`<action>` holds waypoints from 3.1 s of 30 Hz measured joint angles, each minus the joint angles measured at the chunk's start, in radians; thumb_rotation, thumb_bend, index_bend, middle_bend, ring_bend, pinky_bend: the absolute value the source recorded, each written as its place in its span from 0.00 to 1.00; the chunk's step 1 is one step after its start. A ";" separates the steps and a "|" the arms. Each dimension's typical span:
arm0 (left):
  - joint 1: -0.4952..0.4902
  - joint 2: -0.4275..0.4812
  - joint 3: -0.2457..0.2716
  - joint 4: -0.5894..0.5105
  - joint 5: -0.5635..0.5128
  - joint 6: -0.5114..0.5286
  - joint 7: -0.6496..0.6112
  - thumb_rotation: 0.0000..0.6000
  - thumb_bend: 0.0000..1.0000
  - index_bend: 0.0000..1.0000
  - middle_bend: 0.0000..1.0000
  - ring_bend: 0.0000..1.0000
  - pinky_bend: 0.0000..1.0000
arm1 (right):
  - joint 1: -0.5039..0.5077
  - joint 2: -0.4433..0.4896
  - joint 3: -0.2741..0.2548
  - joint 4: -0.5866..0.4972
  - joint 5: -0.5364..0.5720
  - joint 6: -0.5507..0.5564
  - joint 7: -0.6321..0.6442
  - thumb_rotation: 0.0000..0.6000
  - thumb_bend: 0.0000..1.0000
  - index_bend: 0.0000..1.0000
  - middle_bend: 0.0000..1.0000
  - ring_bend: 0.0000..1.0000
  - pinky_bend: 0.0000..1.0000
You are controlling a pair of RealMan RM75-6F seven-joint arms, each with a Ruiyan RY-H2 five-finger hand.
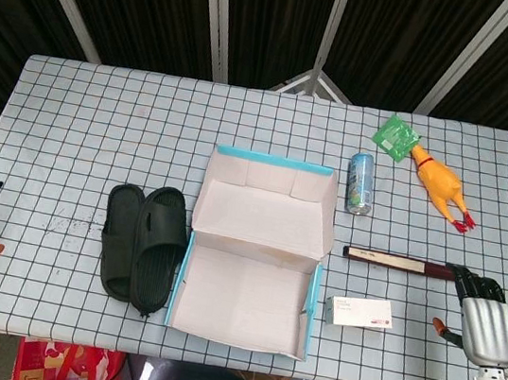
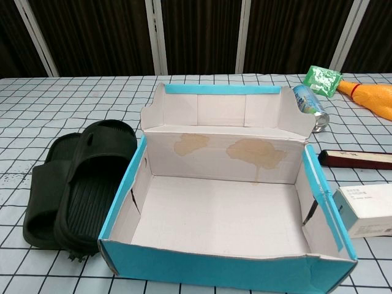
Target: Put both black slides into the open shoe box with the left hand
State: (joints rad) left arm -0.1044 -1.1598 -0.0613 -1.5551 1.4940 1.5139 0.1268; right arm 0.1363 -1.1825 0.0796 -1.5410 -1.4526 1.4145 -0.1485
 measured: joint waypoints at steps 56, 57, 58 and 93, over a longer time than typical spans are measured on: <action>-0.011 -0.545 0.041 0.113 0.001 -0.015 0.113 0.88 0.00 0.00 0.12 0.00 0.05 | -0.019 0.029 -0.002 -0.013 0.009 0.009 0.055 1.00 0.18 0.17 0.21 0.26 0.21; -0.010 -0.559 0.036 0.127 0.003 -0.004 0.102 0.86 0.00 0.00 0.12 0.00 0.05 | -0.019 0.029 -0.002 -0.014 0.009 0.009 0.056 1.00 0.18 0.17 0.21 0.26 0.21; -0.007 -0.573 0.030 0.142 0.005 0.006 0.084 0.85 0.00 0.00 0.12 0.00 0.05 | -0.018 0.029 -0.002 -0.014 0.008 0.009 0.056 1.00 0.18 0.17 0.21 0.26 0.21; -0.006 -0.651 0.014 0.311 -0.030 -0.042 -0.040 0.77 0.00 0.02 0.16 0.00 0.02 | -0.013 0.030 -0.003 -0.024 0.020 -0.012 0.047 1.00 0.18 0.17 0.21 0.27 0.21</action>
State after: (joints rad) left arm -0.1103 -1.8108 -0.0472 -1.2444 1.4638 1.4719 0.0864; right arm 0.1236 -1.1526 0.0765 -1.5651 -1.4322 1.4021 -0.1015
